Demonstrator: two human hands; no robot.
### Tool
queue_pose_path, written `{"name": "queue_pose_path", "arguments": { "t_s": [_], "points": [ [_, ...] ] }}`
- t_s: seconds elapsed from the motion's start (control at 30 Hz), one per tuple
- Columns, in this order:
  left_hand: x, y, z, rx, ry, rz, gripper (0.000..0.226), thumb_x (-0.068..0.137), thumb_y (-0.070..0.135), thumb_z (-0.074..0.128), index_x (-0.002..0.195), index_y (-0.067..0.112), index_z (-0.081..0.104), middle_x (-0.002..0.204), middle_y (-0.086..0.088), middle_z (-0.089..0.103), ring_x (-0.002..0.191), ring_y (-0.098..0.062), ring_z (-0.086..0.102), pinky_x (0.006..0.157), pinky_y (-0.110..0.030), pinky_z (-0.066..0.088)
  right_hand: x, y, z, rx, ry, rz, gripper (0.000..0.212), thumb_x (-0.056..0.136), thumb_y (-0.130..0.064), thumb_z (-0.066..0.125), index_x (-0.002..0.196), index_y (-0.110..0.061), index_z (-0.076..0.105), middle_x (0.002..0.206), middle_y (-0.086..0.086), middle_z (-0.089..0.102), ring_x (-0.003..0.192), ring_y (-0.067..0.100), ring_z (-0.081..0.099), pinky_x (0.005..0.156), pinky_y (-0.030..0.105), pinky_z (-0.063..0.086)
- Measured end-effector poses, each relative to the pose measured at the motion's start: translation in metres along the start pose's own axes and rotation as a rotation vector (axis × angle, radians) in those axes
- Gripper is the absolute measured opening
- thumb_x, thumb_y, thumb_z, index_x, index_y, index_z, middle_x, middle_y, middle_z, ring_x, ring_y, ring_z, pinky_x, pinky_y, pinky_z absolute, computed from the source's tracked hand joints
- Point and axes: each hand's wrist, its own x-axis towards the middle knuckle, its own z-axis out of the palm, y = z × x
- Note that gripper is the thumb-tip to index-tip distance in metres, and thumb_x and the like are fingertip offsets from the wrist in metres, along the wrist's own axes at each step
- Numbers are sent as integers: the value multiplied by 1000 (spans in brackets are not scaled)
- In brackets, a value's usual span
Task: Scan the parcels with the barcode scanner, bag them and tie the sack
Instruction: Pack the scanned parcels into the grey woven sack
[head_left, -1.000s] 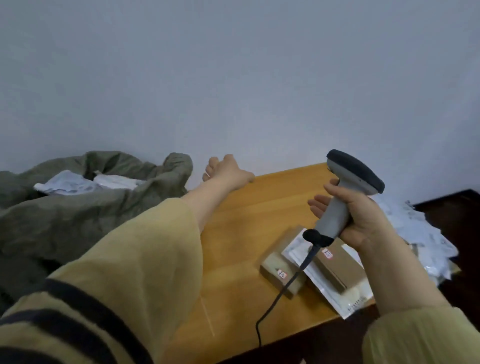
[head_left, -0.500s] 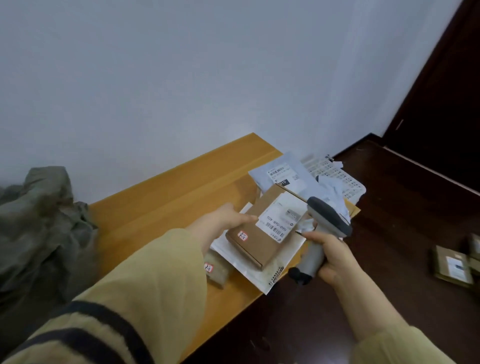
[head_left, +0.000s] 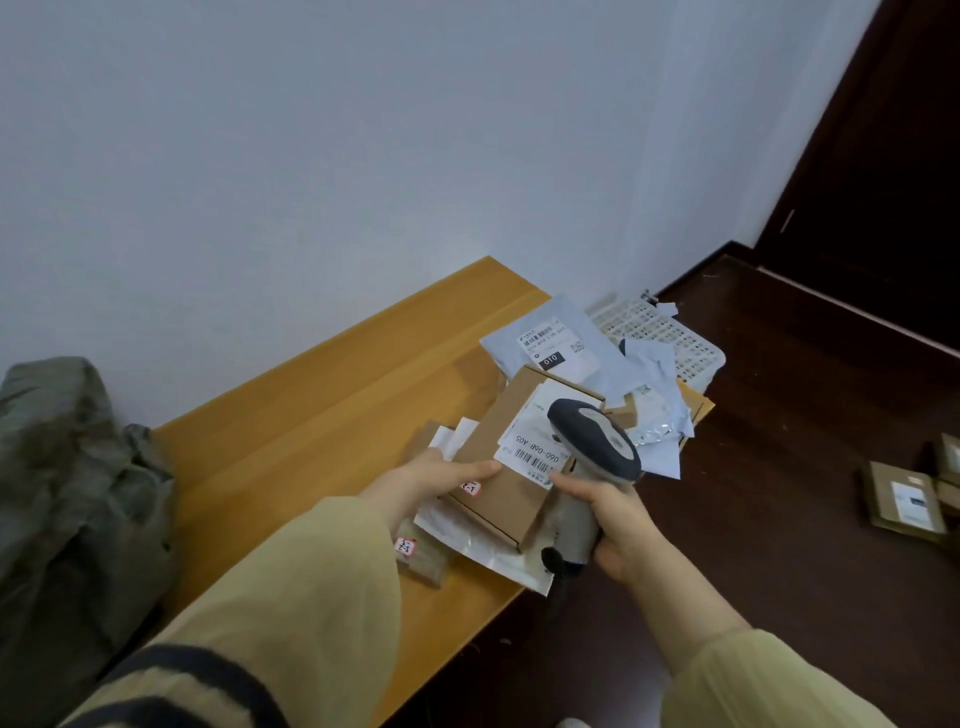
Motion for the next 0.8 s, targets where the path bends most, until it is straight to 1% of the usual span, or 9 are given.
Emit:
{"name": "queue_pose_path", "arguments": {
  "t_s": [0.1,0.17,0.23,0.33,0.43,0.53,0.63,0.7,0.8],
  "points": [
    [-5,0,-2,-43,-57,30,110,41,76,77,130,16,49,130,0,55,122,-22,49,105,-37,36,-6,0,4,-55,25,-30,31,74,4,72,104,-4,67,100,15,72,93,32,67,81,46,55],
    [-9,2,-9,-104,-82,66,107,33,74,80,120,17,59,118,0,65,112,-20,57,106,-39,38,-14,-1,10,-91,18,-92,28,74,3,74,98,-10,69,97,12,72,92,30,67,81,45,55],
    [-22,9,-23,-182,-111,101,94,40,63,85,117,14,62,111,-4,69,107,-22,62,104,-38,42,-27,-6,21,-137,8,-181,30,72,0,77,94,-17,68,97,7,72,95,27,66,85,47,54],
    [-48,19,-58,-270,-129,160,70,58,47,84,115,11,64,112,-7,70,107,-22,63,103,-35,43,-50,-19,51,-190,-12,-317,35,70,-2,80,92,-25,64,101,3,69,99,24,63,89,47,52],
    [-80,21,-101,-389,-82,255,50,71,30,80,113,8,64,111,-10,70,100,-21,65,97,-33,49,-76,-36,90,-235,-87,-419,37,73,-1,77,89,-28,59,93,-2,66,90,18,61,78,39,52],
    [-121,15,-147,-495,-6,353,39,75,21,74,108,4,65,101,-9,71,85,-17,68,81,-26,56,-101,-51,136,-261,-215,-509,38,75,4,73,92,-27,58,87,-4,68,82,14,64,67,29,51],
    [-170,-1,-196,-586,148,449,37,72,18,75,104,1,64,94,-10,71,82,-18,68,80,-26,57,-122,-59,189,-278,-378,-562,35,73,7,71,88,-23,62,71,-10,72,70,7,69,63,29,54],
    [-204,-19,-229,-637,273,509,45,62,20,77,100,1,65,92,-10,71,81,-18,68,79,-27,57,-133,-62,226,-320,-507,-573,33,71,6,72,89,-21,64,76,-8,73,79,11,69,69,34,55],
    [-252,-53,-273,-683,447,538,31,68,16,76,94,3,65,83,-8,72,75,-17,68,73,-25,58,-149,-57,278,-394,-695,-582,39,71,5,73,96,-24,65,94,-5,72,95,19,66,76,42,55]
  ]
}}
